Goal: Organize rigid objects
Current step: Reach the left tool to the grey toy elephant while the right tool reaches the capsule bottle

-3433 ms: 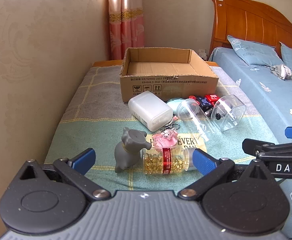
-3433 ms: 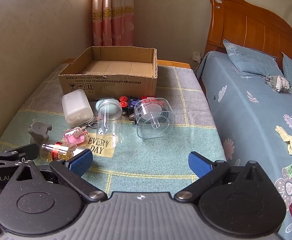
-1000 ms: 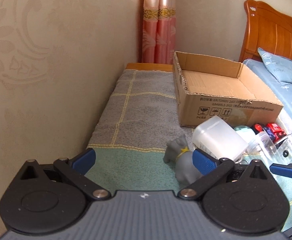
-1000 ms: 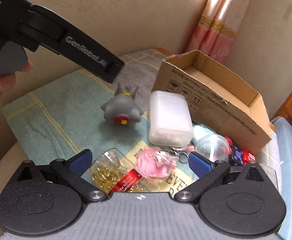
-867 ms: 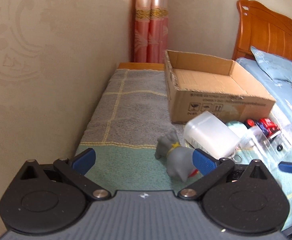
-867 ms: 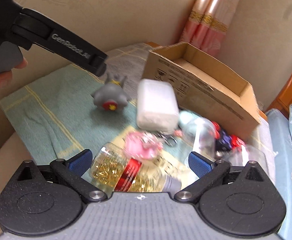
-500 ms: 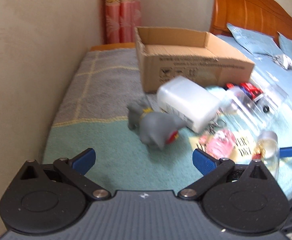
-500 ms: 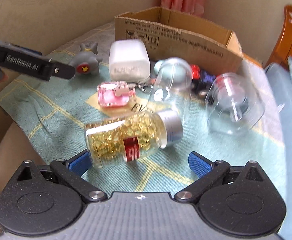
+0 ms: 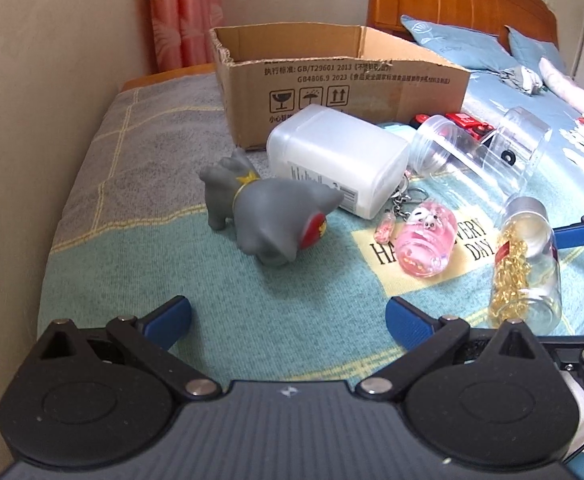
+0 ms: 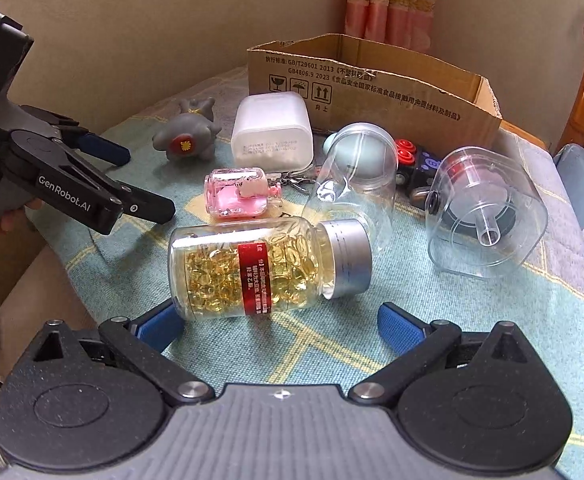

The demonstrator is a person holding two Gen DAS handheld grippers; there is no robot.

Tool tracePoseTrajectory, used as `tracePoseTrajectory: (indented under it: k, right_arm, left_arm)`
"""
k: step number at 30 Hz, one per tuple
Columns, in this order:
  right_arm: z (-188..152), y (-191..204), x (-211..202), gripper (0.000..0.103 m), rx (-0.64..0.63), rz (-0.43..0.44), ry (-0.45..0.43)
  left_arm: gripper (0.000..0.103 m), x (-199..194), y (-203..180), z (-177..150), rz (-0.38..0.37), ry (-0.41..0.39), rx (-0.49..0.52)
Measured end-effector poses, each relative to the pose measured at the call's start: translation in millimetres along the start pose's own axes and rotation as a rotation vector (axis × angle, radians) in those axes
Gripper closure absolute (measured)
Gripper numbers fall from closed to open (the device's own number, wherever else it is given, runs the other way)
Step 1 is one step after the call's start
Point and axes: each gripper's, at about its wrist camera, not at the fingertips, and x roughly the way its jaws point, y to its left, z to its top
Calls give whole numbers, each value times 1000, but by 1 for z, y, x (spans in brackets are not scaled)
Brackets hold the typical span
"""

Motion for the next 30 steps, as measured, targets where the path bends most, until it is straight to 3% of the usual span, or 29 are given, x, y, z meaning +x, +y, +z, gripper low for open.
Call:
tracePoseTrajectory:
  k: [7,15,18,25,30]
  right_arm:
    - [-4,-4,-4,0,-12,12,-26]
    - [-4,-5,-3,0,-31,30,-31]
    - [-3,-5,-3,0,-33,31,-31]
    - [3,-5,-5,0,-29,37,-30]
    - [13,-9,-4,0,12,70,-47]
  left_arm:
    - [1,8,13,17,26,-38,38]
    - [1,19,14,39,-6,-92,159]
    - [1,24,13,45,-49,-104,182]
    - [14,28,11,44,-90,-97,213]
    - [14,28,14,43,-94,-92,210]
